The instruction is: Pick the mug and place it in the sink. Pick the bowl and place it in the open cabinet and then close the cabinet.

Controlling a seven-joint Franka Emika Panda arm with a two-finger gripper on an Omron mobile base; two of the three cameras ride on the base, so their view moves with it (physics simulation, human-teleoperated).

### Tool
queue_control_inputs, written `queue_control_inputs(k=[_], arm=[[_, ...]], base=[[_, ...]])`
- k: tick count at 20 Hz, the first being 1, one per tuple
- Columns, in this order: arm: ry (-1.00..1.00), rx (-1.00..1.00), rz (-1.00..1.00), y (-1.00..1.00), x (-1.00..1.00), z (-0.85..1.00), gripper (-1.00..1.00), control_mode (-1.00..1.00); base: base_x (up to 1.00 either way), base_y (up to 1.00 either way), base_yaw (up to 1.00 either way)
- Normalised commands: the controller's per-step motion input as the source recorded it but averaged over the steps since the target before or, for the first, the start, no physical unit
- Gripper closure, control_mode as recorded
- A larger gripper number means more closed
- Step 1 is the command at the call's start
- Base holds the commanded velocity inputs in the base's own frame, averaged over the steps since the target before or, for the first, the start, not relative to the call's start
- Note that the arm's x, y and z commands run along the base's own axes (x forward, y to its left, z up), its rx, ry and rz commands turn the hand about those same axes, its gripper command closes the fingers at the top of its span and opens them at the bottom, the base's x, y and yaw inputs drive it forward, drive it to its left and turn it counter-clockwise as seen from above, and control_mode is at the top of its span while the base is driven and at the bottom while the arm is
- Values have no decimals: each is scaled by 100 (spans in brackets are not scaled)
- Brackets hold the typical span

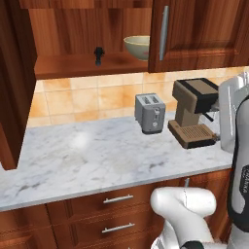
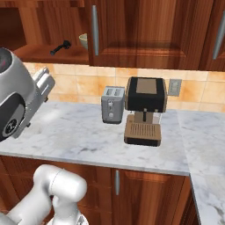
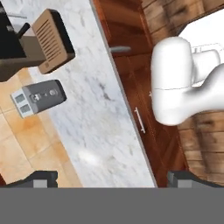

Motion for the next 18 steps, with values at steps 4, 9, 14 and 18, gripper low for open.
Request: queue_control_inputs(k=[4, 9, 14, 18], arm=[[-8, -8, 5, 78, 2, -10, -100, -100], [-26, -5, 1, 74, 0, -35, -100, -100], [-38, 0, 0, 66, -7, -34, -100, -100], [-28, 0, 0, 53, -26, -2, -100, -100]], base=[[0, 0, 0], [0, 0, 0], [0, 0, 0], [0, 0, 0]])
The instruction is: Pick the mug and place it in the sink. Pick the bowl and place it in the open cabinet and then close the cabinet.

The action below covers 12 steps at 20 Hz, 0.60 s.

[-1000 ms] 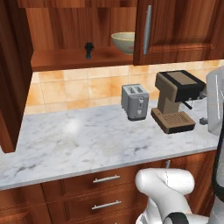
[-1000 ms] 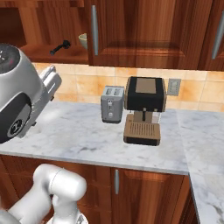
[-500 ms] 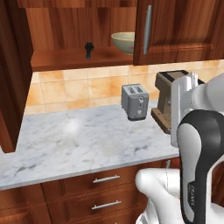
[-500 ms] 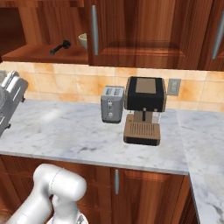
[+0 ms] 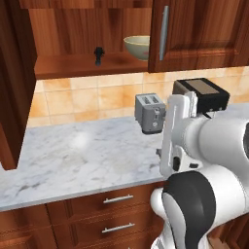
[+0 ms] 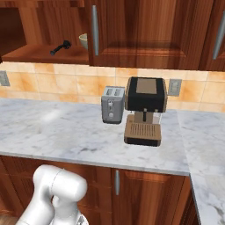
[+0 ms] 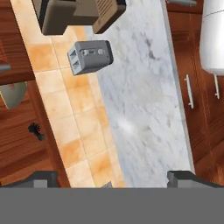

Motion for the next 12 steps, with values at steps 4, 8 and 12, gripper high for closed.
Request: queue_control_inputs(k=[4, 8, 12], arm=[[-26, -3, 0, 50, -18, -5, -100, -100], [-22, -6, 0, 39, -20, -1, -100, -100], [-19, -9, 0, 51, -19, -11, -100, -100]], base=[[0, 0, 0], [0, 0, 0], [0, 0, 0]])
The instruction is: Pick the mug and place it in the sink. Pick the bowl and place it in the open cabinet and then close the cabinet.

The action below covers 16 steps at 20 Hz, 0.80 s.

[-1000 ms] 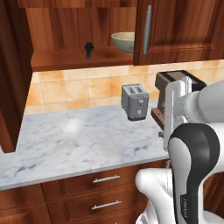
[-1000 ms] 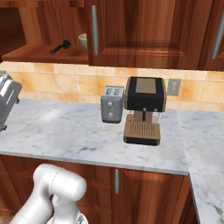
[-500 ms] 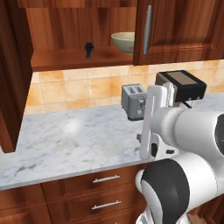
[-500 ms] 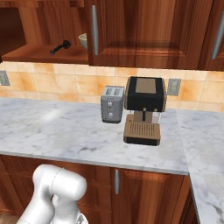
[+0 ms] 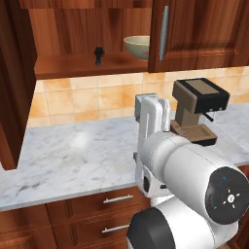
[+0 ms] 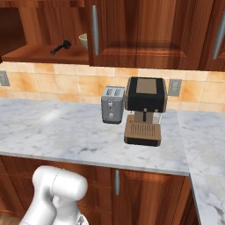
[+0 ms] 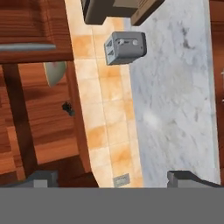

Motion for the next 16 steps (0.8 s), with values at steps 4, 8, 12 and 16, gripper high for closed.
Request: queue_control_inputs(k=[4, 8, 12, 16], arm=[[-15, -10, 0, 65, -3, -30, -100, -100], [-19, -14, 0, 62, -3, -31, -100, -100], [-21, -14, 0, 56, -12, -12, -100, -100], [-18, -10, 0, 49, -17, -6, -100, -100]], base=[[0, 0, 0], [0, 0, 0], [0, 0, 0], [0, 0, 0]])
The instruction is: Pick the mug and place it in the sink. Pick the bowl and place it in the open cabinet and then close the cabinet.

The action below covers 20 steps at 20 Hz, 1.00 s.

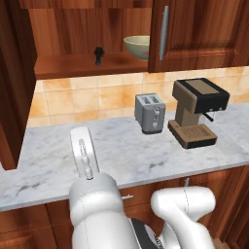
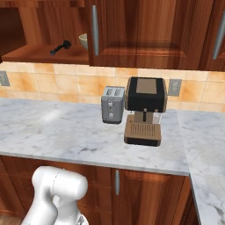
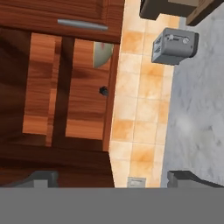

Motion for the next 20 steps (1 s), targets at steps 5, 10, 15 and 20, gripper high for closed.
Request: queue_control_inputs(k=[5, 10, 15, 20], arm=[[-15, -4, 0, 33, -27, -8, -100, -100], [-19, 0, -3, 31, -32, 0, -100, -100], [-11, 0, -7, 50, -23, 0, -100, -100], [-4, 0, -6, 70, -1, 0, -100, -100]], base=[[0, 0, 0], [0, 0, 0], [0, 0, 0], [0, 0, 0]])
